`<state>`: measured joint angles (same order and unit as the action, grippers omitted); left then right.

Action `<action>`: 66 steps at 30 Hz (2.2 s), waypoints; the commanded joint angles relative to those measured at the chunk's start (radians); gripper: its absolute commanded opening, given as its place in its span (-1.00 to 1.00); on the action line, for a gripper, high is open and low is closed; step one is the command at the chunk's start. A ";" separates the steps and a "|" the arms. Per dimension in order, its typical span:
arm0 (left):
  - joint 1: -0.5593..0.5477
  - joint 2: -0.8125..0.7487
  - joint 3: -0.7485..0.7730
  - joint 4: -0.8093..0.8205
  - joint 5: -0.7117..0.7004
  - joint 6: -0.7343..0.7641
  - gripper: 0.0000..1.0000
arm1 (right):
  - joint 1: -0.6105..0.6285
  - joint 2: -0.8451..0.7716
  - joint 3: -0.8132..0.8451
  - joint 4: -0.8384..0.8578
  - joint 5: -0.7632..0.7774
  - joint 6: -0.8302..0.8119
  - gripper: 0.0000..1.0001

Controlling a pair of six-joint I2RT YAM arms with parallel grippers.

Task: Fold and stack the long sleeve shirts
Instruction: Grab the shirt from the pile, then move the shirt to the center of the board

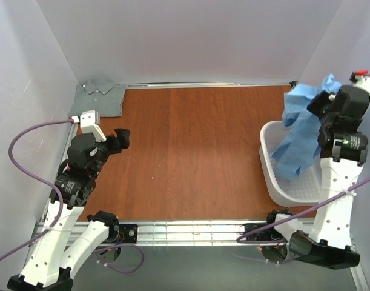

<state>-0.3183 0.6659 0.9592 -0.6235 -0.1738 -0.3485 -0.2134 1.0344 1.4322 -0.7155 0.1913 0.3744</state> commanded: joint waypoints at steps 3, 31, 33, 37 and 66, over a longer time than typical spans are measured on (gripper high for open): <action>-0.004 0.072 0.118 -0.151 -0.151 0.023 0.94 | 0.204 0.160 0.420 -0.016 -0.065 -0.204 -0.97; -0.002 0.077 -0.003 -0.213 0.115 -0.179 0.95 | 1.019 0.119 -0.387 0.311 -0.105 -0.232 0.47; -0.004 0.095 -0.059 -0.185 0.125 -0.226 0.94 | 1.017 0.099 -0.438 0.289 -0.150 -0.236 0.42; -0.004 0.158 -0.152 -0.140 0.060 -0.315 0.91 | 1.017 0.085 -0.519 0.301 -0.145 -0.200 0.38; 0.008 0.544 -0.272 0.128 0.066 -0.129 0.65 | 1.019 0.383 -0.575 0.541 -0.107 -0.235 0.22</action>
<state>-0.3157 1.1820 0.6945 -0.5255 -0.1303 -0.5243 0.8051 1.3758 0.8062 -0.2413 0.0502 0.1677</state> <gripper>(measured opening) 0.825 0.617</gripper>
